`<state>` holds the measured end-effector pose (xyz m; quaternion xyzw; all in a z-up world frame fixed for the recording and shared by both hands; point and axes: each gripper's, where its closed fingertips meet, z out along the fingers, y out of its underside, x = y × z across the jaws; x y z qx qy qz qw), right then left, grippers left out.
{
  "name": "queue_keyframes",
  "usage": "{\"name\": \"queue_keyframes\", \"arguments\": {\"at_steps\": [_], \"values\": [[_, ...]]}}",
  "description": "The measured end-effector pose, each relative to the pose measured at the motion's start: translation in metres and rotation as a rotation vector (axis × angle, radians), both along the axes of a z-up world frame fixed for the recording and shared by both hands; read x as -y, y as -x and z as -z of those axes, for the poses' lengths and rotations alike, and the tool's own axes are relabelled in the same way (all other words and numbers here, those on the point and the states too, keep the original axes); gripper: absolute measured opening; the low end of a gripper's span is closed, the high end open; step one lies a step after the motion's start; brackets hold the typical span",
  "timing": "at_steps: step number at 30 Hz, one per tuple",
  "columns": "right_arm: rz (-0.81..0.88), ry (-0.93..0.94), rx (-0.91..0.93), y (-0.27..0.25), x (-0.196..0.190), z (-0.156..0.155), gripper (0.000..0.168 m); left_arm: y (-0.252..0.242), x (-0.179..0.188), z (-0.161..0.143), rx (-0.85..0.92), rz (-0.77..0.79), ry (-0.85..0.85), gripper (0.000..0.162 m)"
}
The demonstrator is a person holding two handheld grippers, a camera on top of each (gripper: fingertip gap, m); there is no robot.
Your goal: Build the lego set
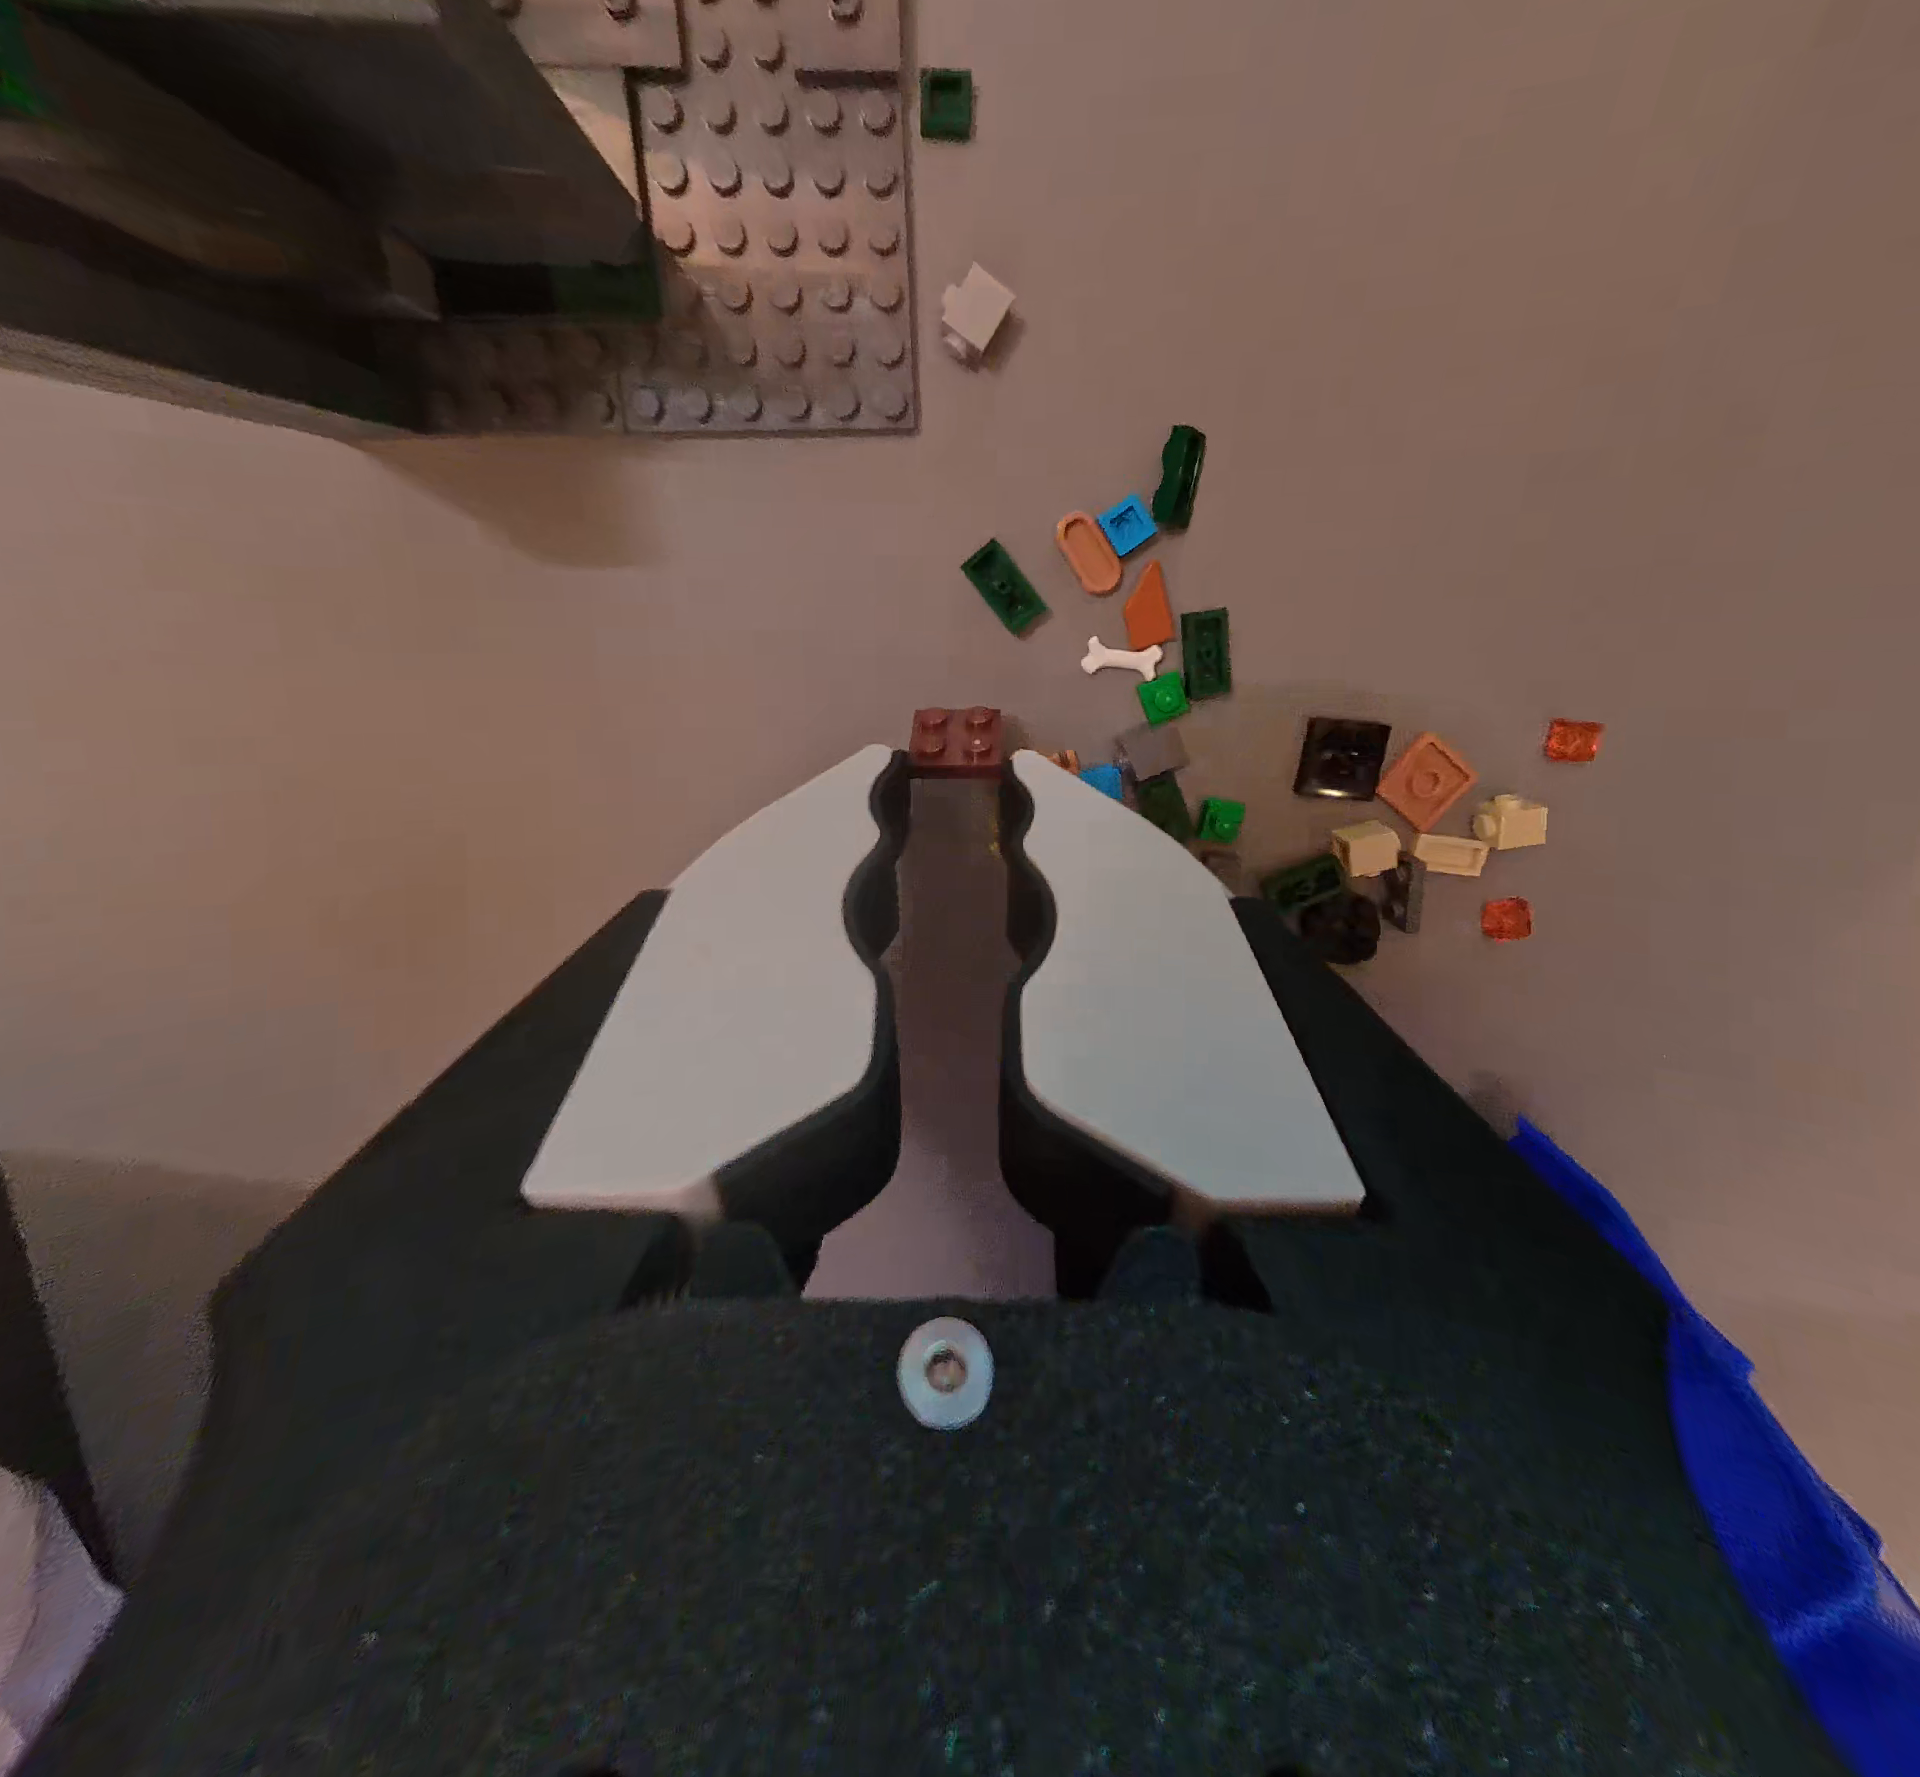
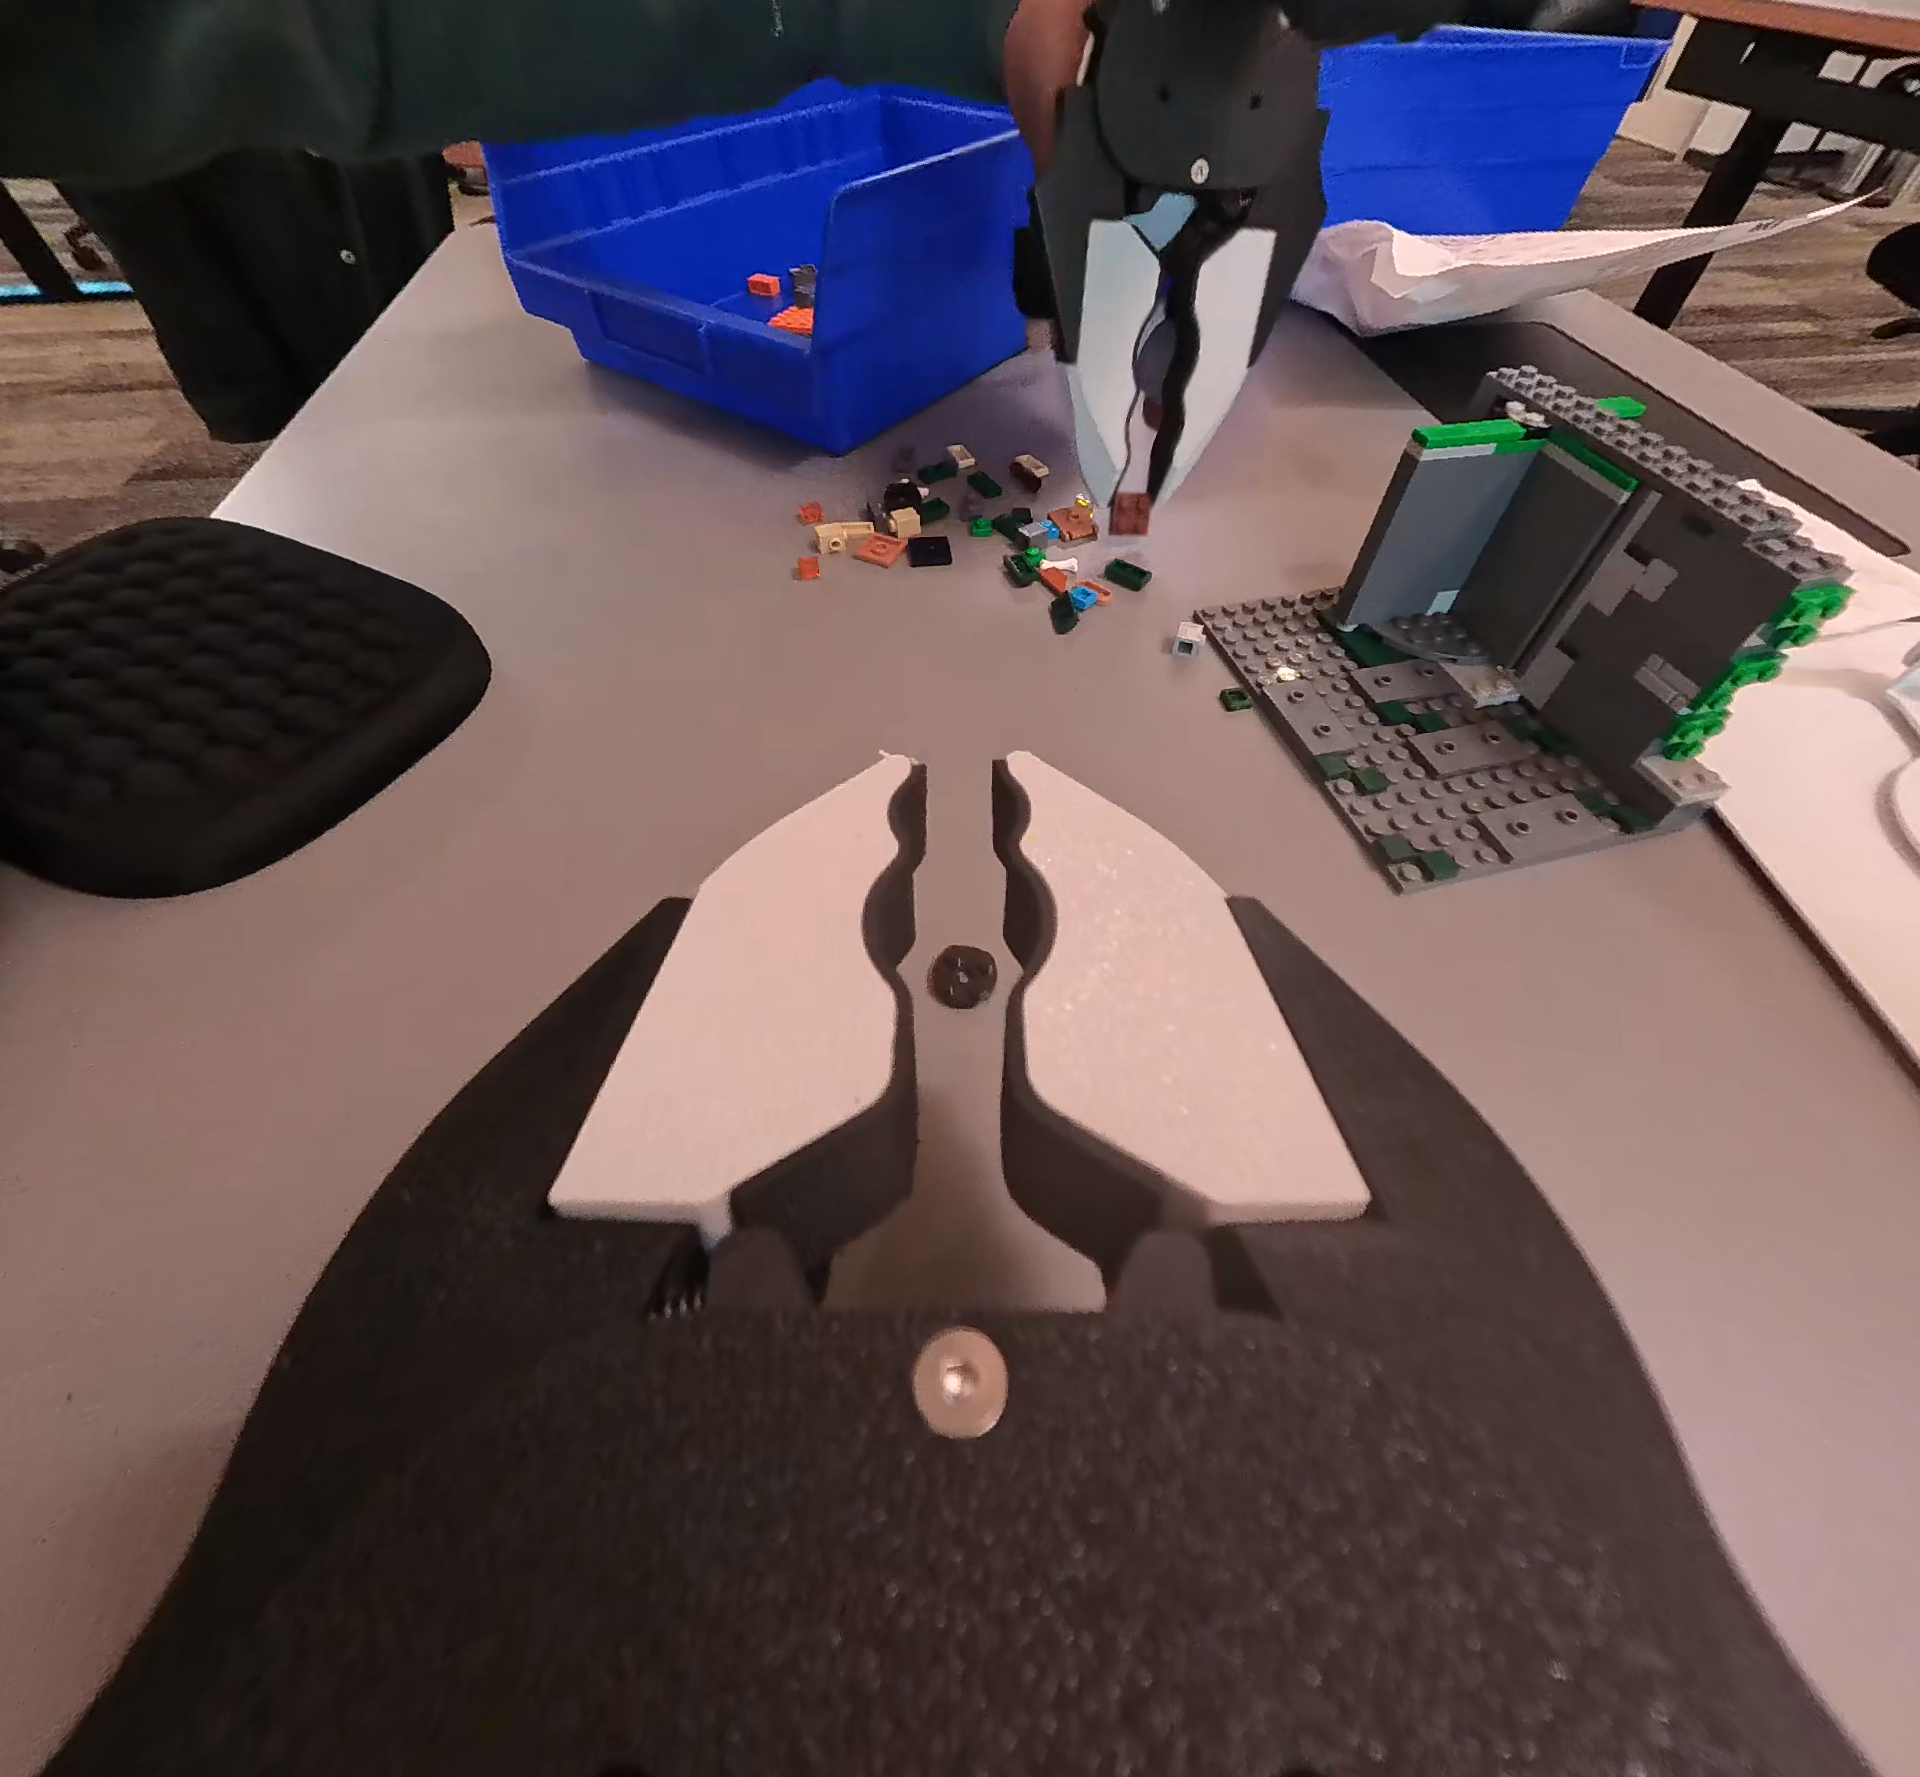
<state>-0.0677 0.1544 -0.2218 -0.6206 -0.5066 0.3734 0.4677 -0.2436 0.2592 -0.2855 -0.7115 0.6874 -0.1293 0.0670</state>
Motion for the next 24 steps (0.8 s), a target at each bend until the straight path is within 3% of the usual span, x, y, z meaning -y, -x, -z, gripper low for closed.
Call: {"name": "queue_keyframes", "arguments": {"at_steps": [7,9,15,19,24], "values": [[0.005,0.006,-0.006,-0.002,-0.002,0.0,0.011,0.01,0.002,0.01,-0.064,0.014,0.025,0.017],[0.002,0.005,-0.002,-0.001,-0.001,0.0,0.011,0.014,0.004,0.009,-0.083,0.013,0.016,0.025],[0.003,-0.003,-0.003,0.0,-0.001,-0.002,0.01,0.012,0.017,-0.014,-0.061,0.008,-0.055,0.026],[0.002,-0.004,-0.003,0.0,0.0,-0.002,0.01,0.003,0.051,-0.025,-0.083,0.008,-0.012,0.022],[-0.002,-0.011,0.002,0.002,0.002,-0.003,0.01,0.008,0.086,-0.009,-0.27,-0.052,0.061,0.029]]}}
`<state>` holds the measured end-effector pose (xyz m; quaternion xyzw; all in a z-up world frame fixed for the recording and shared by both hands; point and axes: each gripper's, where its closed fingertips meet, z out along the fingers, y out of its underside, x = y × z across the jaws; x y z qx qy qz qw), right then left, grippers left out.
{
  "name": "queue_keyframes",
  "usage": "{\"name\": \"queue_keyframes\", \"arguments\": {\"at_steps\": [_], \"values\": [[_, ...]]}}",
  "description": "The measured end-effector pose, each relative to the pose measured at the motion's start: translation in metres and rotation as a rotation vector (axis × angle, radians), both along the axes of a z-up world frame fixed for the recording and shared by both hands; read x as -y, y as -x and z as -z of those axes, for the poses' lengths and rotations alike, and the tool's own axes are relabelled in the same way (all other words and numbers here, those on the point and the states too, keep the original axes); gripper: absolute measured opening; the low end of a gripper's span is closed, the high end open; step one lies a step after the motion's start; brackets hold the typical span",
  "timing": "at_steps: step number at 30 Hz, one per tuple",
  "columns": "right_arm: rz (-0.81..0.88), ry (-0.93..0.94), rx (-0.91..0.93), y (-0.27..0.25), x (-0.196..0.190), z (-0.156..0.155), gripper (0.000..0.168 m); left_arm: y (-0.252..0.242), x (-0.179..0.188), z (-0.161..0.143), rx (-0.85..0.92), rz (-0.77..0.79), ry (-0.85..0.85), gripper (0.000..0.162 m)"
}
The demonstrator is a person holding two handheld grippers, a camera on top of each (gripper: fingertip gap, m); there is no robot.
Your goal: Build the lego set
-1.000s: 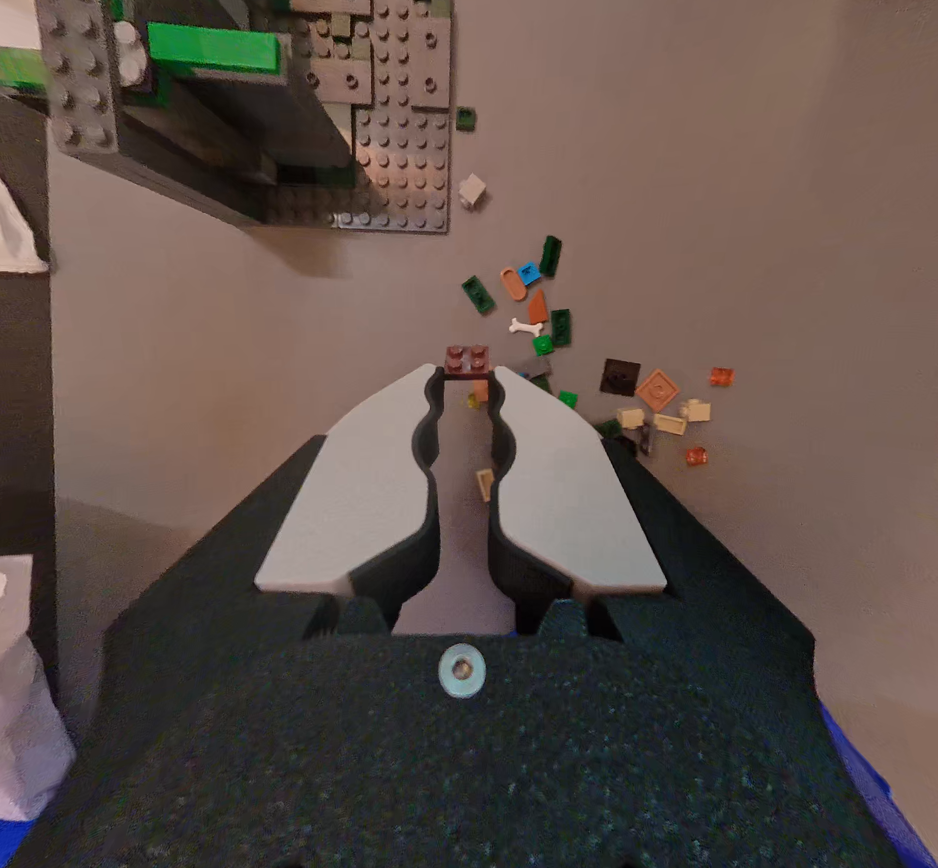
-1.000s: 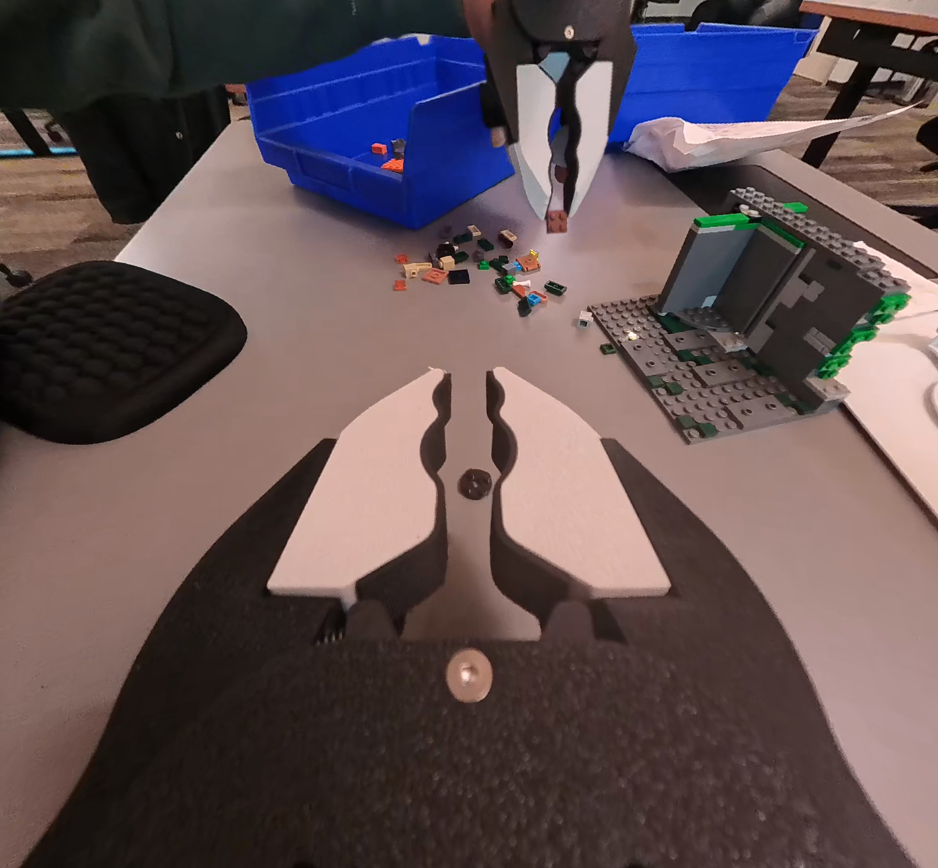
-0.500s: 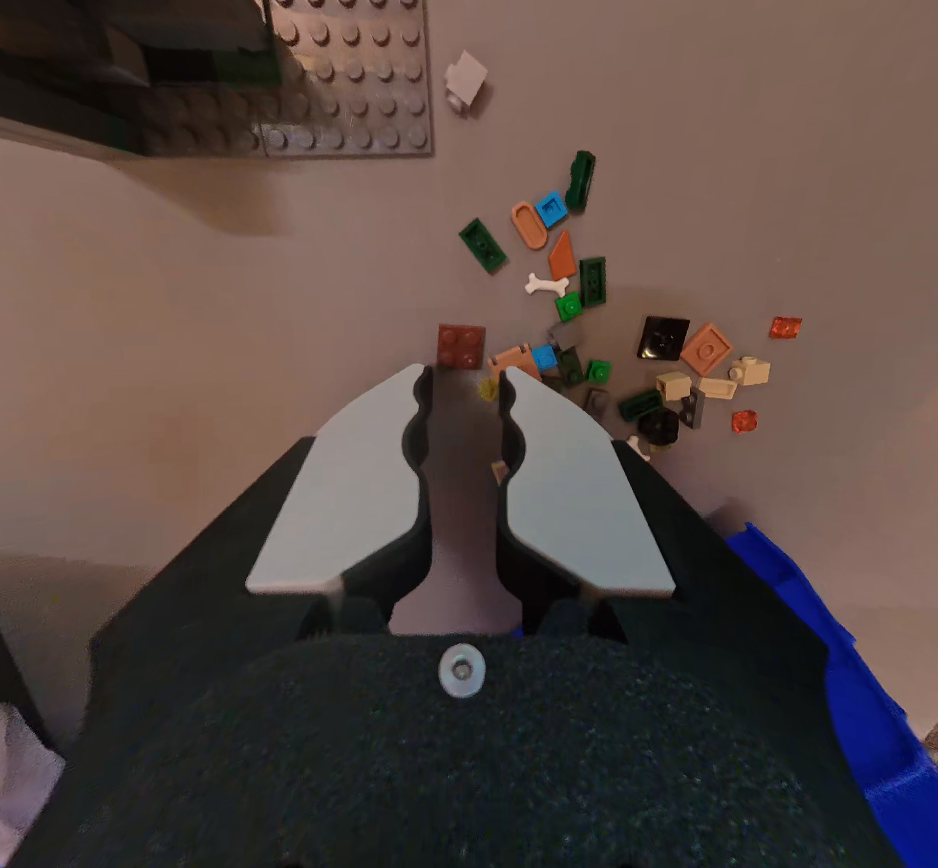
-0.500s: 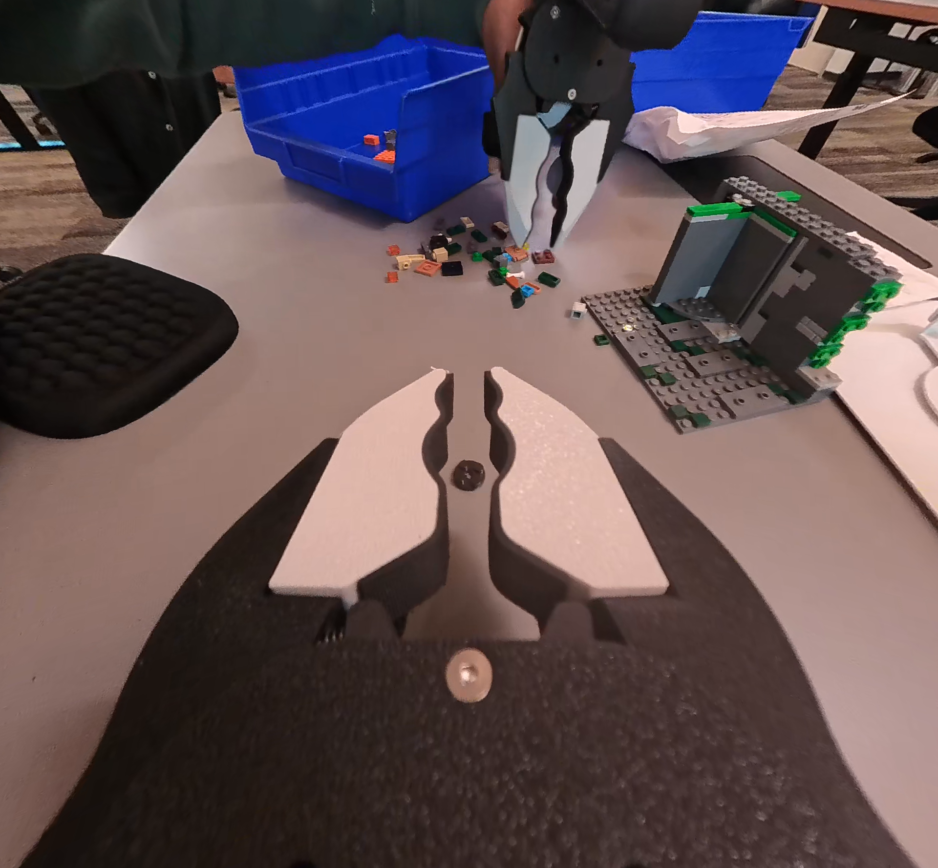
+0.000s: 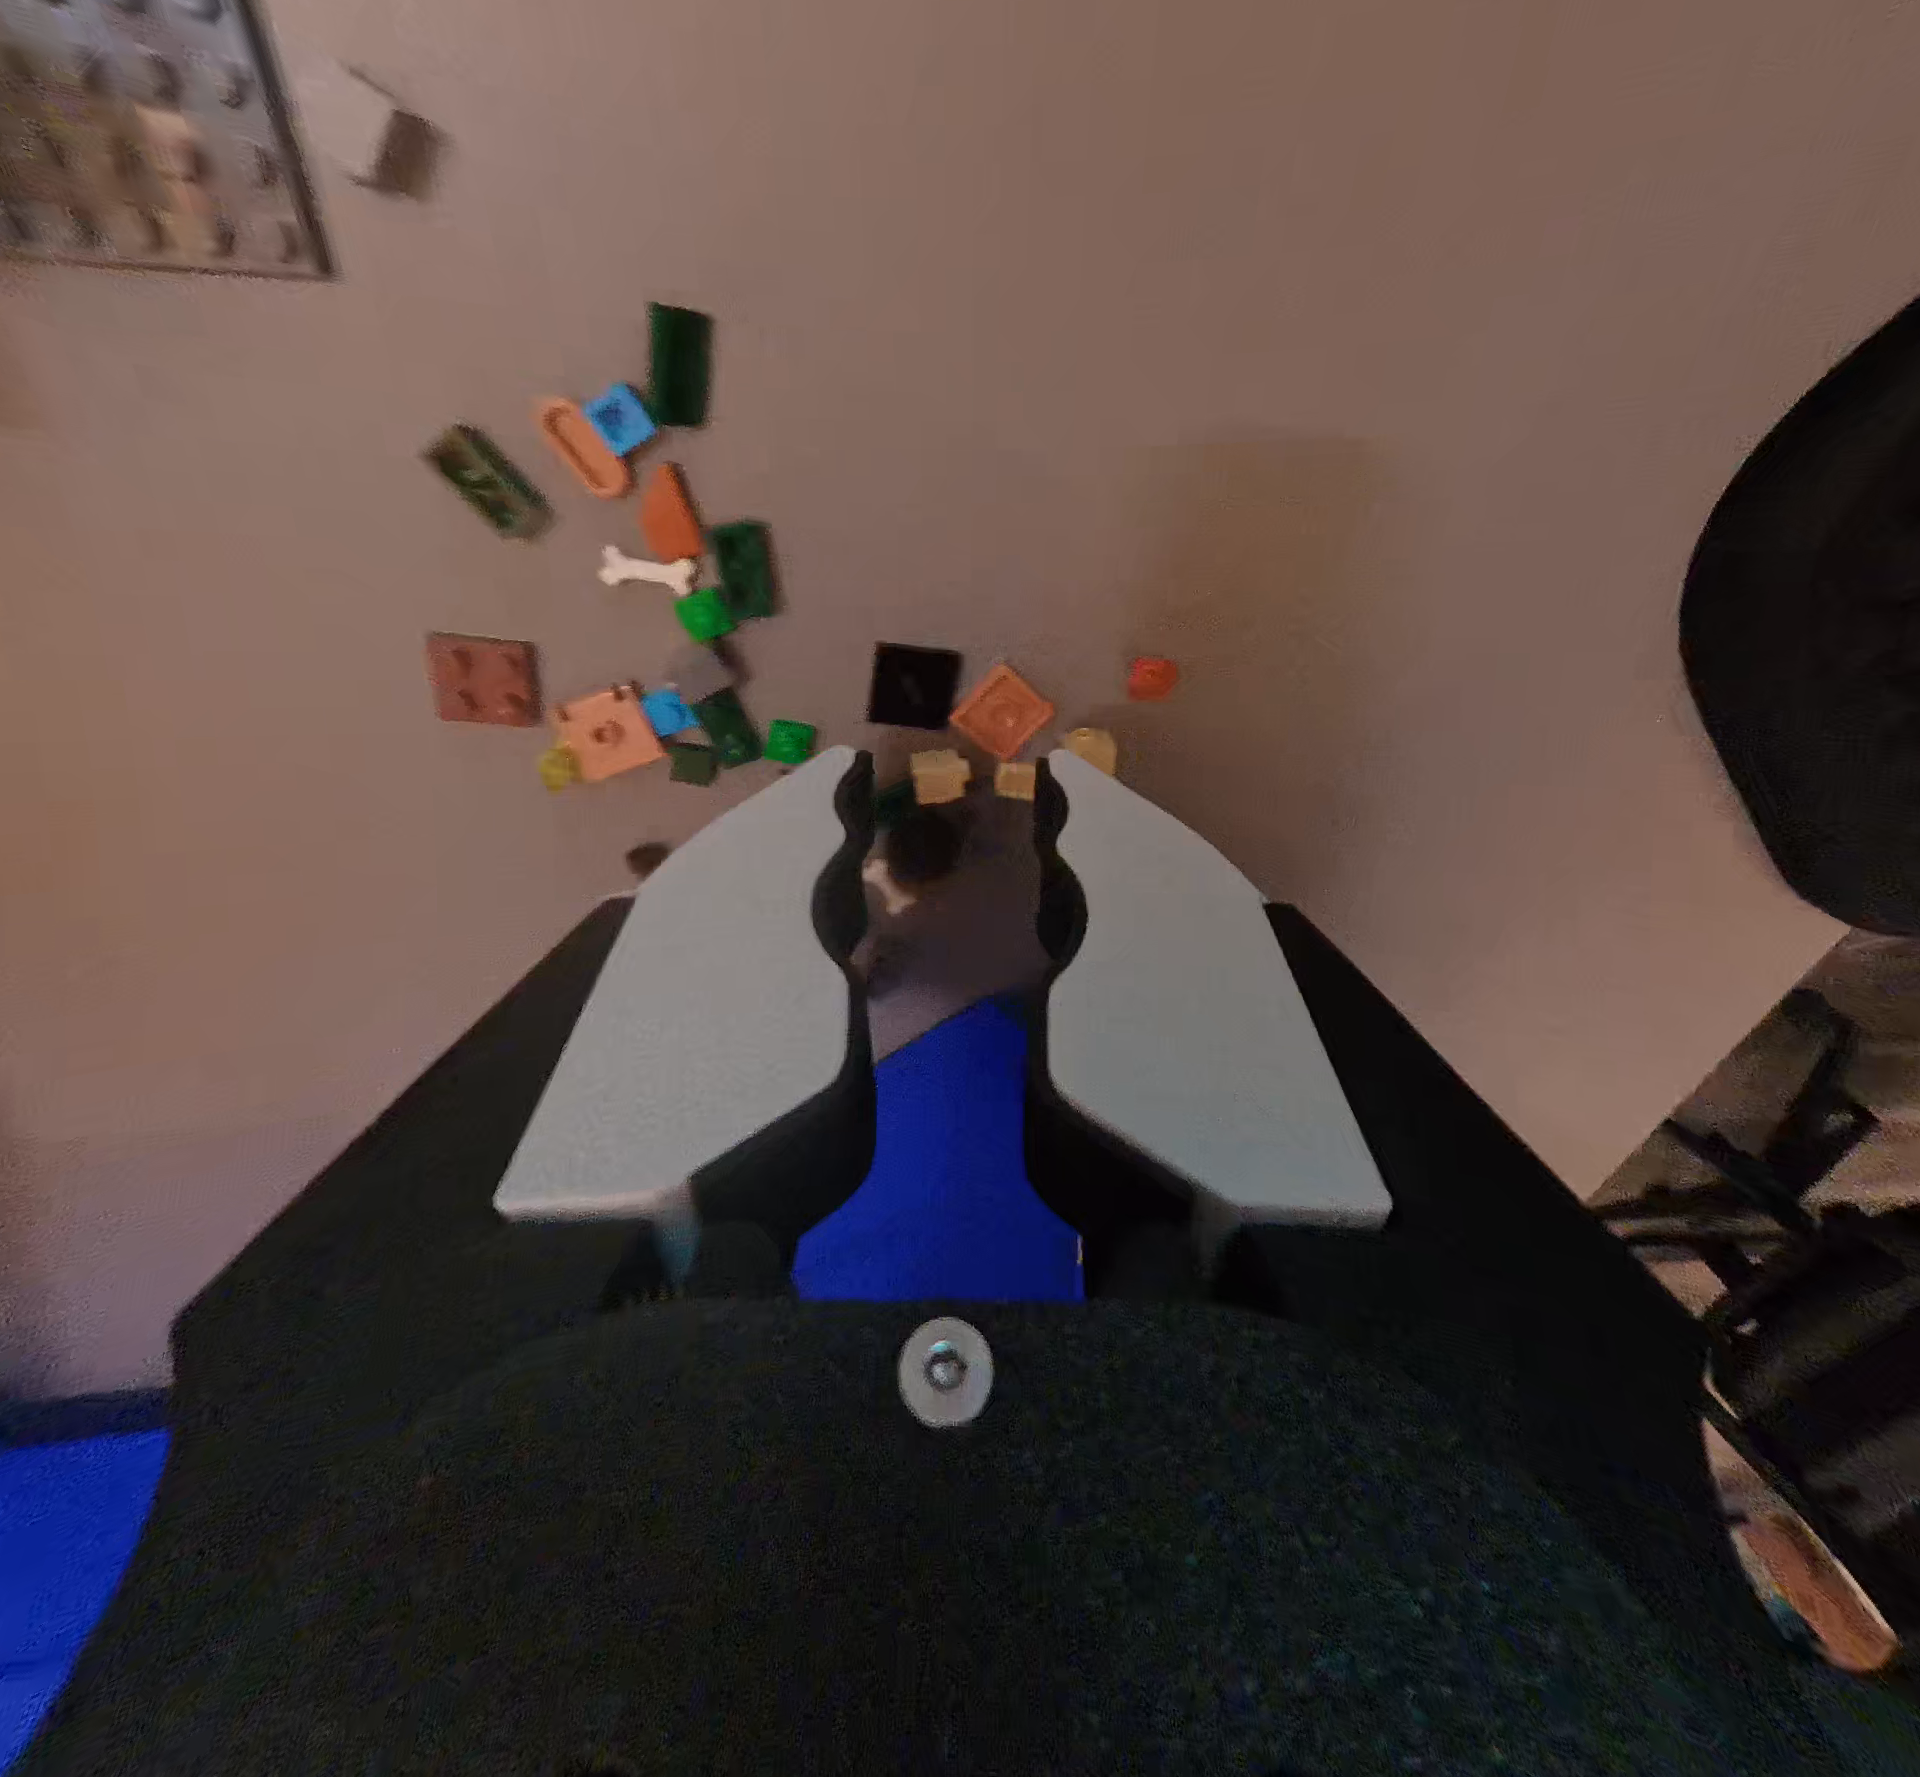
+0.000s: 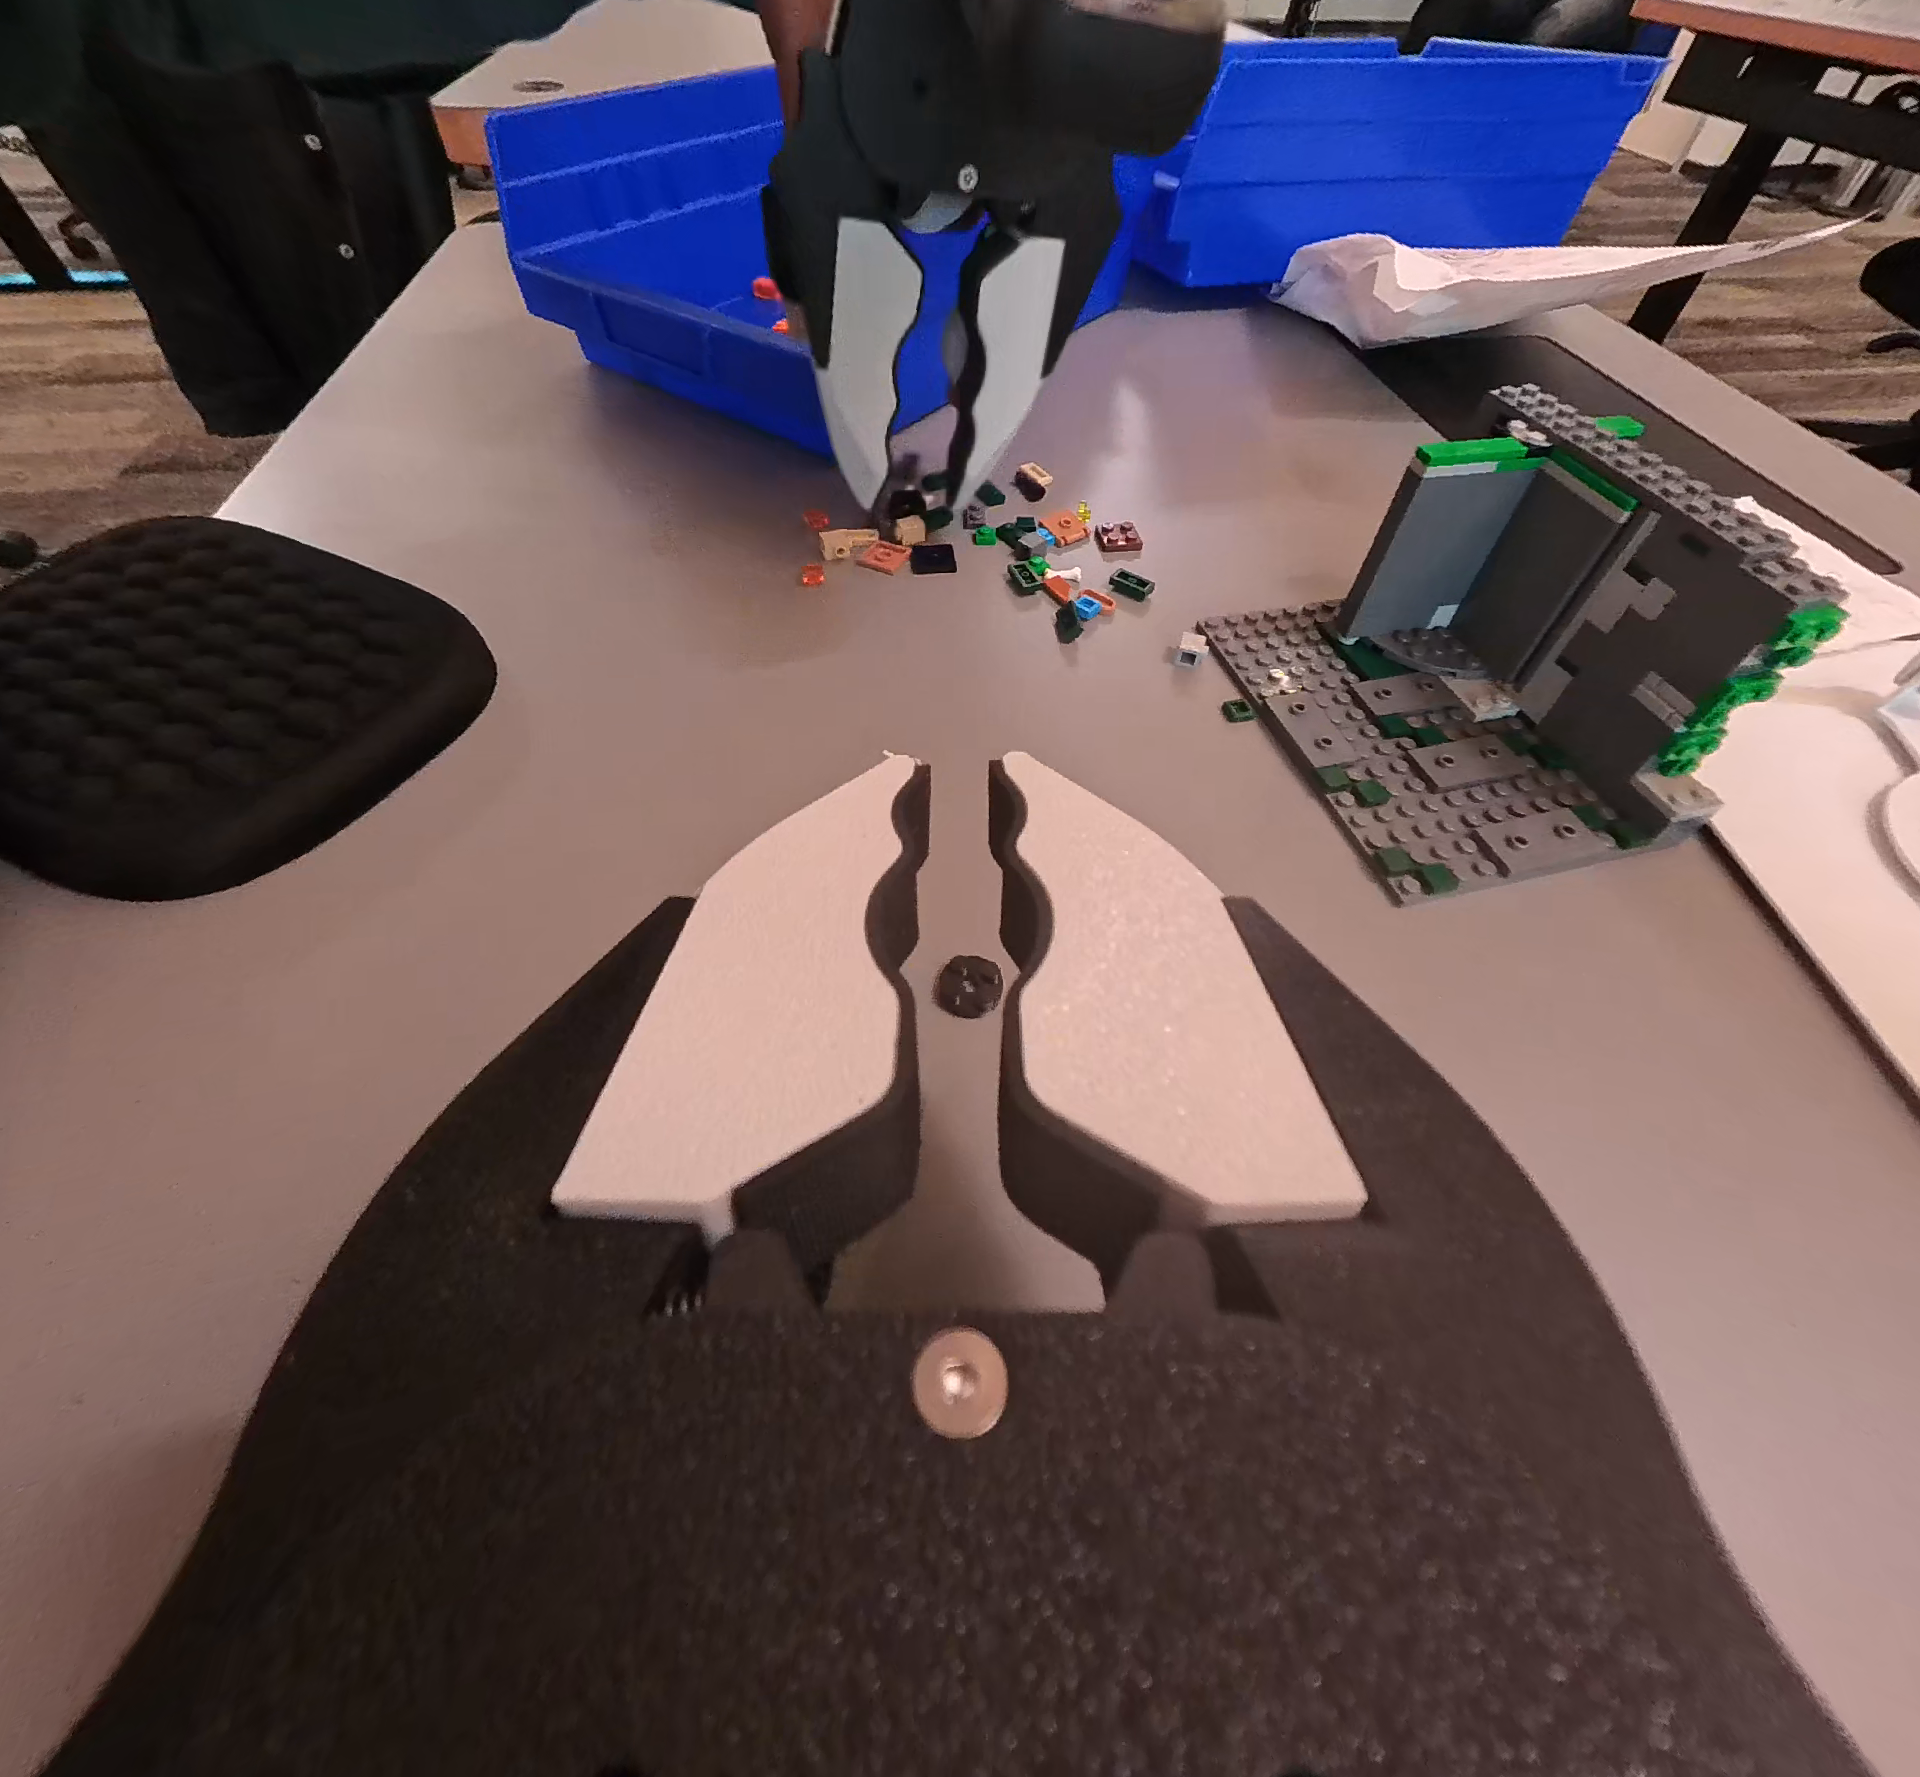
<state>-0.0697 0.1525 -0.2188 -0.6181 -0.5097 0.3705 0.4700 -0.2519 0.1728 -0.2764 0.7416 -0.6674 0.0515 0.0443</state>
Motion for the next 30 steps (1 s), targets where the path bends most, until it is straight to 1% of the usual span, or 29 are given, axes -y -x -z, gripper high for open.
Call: {"name": "queue_keyframes", "arguments": {"at_steps": [4,7,9,13,19,22,26,27,30], "values": [[0.005,-0.011,0.002,0.0,0.0,-0.002,0.01,0.0,0.003,0.01,-0.051,-0.052,-0.004,0.028],[0.01,-0.013,0.001,-0.001,-0.001,-0.003,0.01,-0.007,0.007,0.012,-0.047,-0.112,0.029,0.024],[0.013,-0.014,0.0,-0.001,-0.001,-0.004,0.009,-0.002,0.011,0.016,-0.105,-0.098,0.038,0.025],[0.021,-0.018,-0.003,-0.003,-0.003,-0.006,0.009,-0.003,0.014,0.017,-0.132,-0.104,0.033,0.022],[0.027,-0.019,-0.004,-0.004,-0.004,-0.007,0.009,-0.001,0.015,0.018,-0.15,-0.094,-0.013,0.02],[0.028,-0.022,-0.002,-0.004,-0.003,-0.007,0.009,0.0,0.017,0.019,-0.158,-0.078,-0.046,0.026],[0.025,-0.019,0.001,-0.003,-0.003,-0.006,0.009,-0.001,0.013,0.02,-0.145,-0.083,-0.083,0.024],[0.024,-0.02,0.004,-0.003,-0.002,-0.006,0.009,-0.001,0.012,0.021,-0.143,-0.085,-0.093,0.026],[0.025,-0.028,0.009,-0.003,-0.002,-0.006,0.009,0.0,0.01,0.022,-0.16,-0.048,-0.111,0.021]]}}
